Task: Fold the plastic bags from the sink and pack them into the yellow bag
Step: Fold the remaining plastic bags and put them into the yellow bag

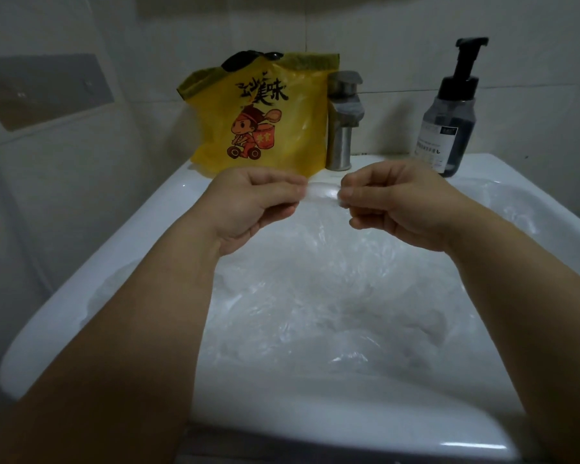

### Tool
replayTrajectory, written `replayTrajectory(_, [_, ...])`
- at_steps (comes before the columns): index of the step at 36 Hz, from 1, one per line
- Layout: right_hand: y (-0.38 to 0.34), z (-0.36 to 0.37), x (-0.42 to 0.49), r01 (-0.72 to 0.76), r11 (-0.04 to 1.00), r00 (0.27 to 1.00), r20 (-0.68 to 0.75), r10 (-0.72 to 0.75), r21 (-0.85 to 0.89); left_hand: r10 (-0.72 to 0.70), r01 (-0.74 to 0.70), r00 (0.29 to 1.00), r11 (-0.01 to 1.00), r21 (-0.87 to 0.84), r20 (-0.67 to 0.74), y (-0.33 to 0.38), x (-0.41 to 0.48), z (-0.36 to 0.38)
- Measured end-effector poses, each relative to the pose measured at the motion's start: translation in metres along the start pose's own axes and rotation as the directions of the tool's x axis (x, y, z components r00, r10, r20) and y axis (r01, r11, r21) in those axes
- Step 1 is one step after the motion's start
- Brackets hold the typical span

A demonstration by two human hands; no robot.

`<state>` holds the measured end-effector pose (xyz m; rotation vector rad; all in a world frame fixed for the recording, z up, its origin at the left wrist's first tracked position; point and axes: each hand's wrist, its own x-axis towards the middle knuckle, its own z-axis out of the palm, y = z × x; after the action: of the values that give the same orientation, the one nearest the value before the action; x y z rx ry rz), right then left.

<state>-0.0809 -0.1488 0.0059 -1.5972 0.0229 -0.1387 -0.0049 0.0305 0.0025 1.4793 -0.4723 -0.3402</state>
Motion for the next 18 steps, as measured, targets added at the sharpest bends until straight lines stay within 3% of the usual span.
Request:
replayTrajectory(4, [0.000, 0.000, 0.000, -0.053, 0.995, 0.999, -0.015, 0.052, -0.083, 0.035, -0.038, 0.999, 0.993, -0.108, -0.021, 0.000, 0.002, 0.003])
replayTrajectory(9, [0.004, 0.014, 0.002, 0.036, 0.969, 0.999, -0.025, -0.043, -0.245, 0.065, -0.099, 0.993, 0.921, -0.377, -0.101, 0.002, 0.003, 0.013])
replayTrajectory(11, [0.007, 0.023, 0.003, 0.070, 0.975, 0.996, -0.031, -0.078, -0.212, 0.034, -0.035, 0.999, 0.948, -0.315, -0.006, -0.002, 0.002, 0.017])
replayTrajectory(14, [0.010, 0.033, 0.001, 0.114, 0.980, 0.993, 0.023, -0.112, -0.166, -0.027, 0.023, 0.983, 0.999, 0.027, 0.184, -0.015, 0.000, 0.026])
replayTrajectory(18, [0.013, 0.033, 0.001, 0.124, 0.966, 0.992, 0.041, -0.118, -0.228, -0.007, -0.002, 0.986, 0.999, 0.049, 0.167, -0.017, 0.001, 0.031])
